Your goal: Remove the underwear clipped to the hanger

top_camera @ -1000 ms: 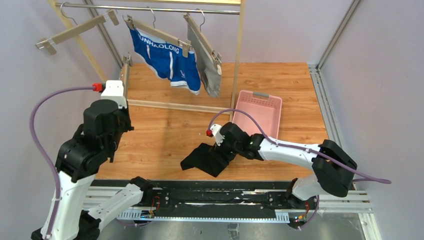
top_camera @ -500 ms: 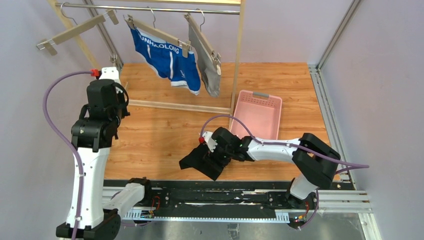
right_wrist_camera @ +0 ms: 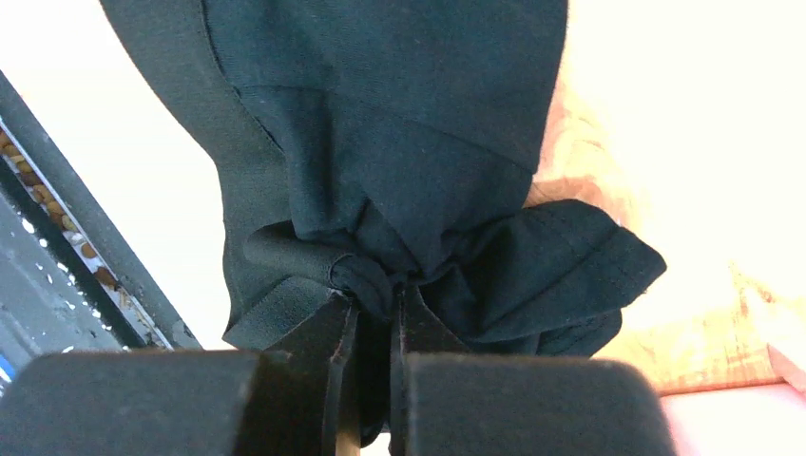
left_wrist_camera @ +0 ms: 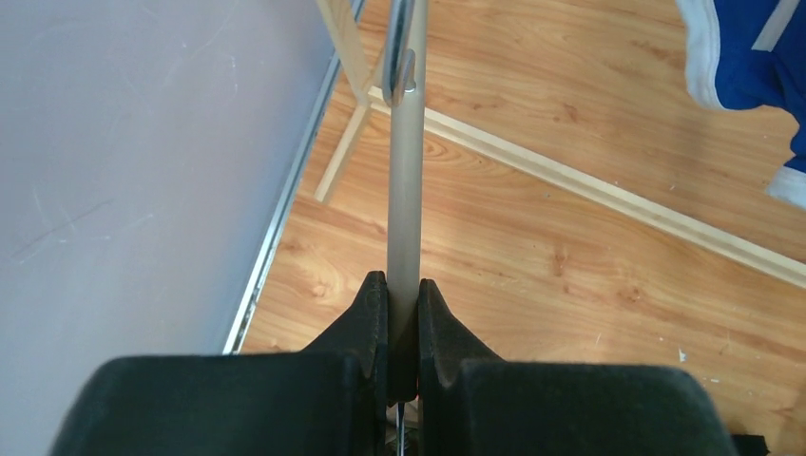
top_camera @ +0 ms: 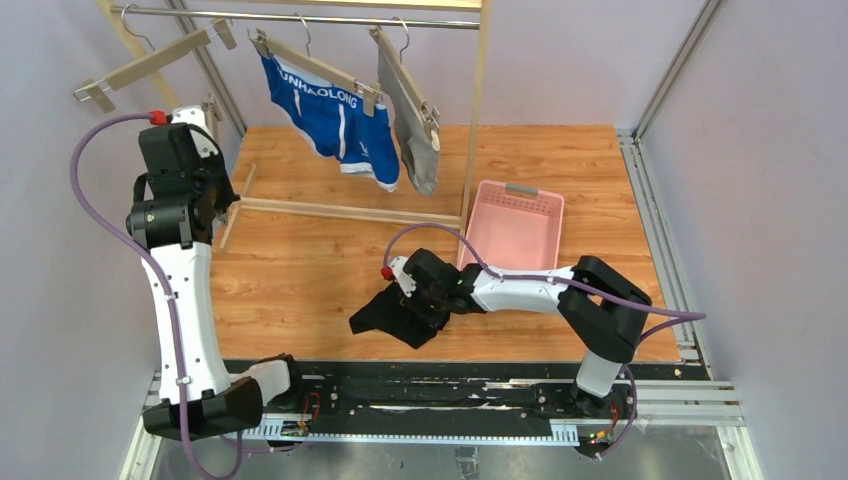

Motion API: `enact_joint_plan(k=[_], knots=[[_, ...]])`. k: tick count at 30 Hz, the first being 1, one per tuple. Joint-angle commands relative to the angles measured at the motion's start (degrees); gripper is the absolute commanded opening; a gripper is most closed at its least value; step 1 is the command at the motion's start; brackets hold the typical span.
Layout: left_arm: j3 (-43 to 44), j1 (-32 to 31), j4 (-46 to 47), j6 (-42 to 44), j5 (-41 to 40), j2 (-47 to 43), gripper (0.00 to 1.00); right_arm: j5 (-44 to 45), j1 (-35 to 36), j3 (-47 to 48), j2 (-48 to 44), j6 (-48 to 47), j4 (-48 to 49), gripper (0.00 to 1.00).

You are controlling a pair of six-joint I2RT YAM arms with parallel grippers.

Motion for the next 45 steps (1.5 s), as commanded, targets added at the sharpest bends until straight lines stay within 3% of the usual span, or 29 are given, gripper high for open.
enact_joint_plan(k=[1,11,17,23,31,38,45], knots=[[1.52,3.2,2.51,-0.08,7.55,1.57,0.0,1.57,0.7,-0.81,2.49,1.56,-9.51,0.01],[8.24,4.38,1.6,0.52,9.6,4.72,0.0,6.41,0.7,-0.1,-15.36,1.6,-13.26,0.01],[14.1,4.94,-0.13,1.76,10.25,8.55,0.0,20.28,0.54,6.25,-29.14,-2.52,-17.74,0.0],[14.47,6.38,-0.09,3.36,12.74,10.37,0.0,33.23,-2.84,10.73,-37.67,-5.93,-17.18,0.01],[19.57,7.19,1.45,2.79,19.78,12.82,0.0,28.34,-17.77,12.18,-40.25,-5.53,-15.87,0.0],[24.96,7.37,4.57,0.85,29.34,15.93,0.0,28.13,-22.45,10.57,-37.16,-4.98,-14.76,0.01],[33.39,7.45,3.64,-1.08,35.25,21.5,0.0,20.97,-28.44,4.65,-33.93,-1.37,-11.97,0.01]])
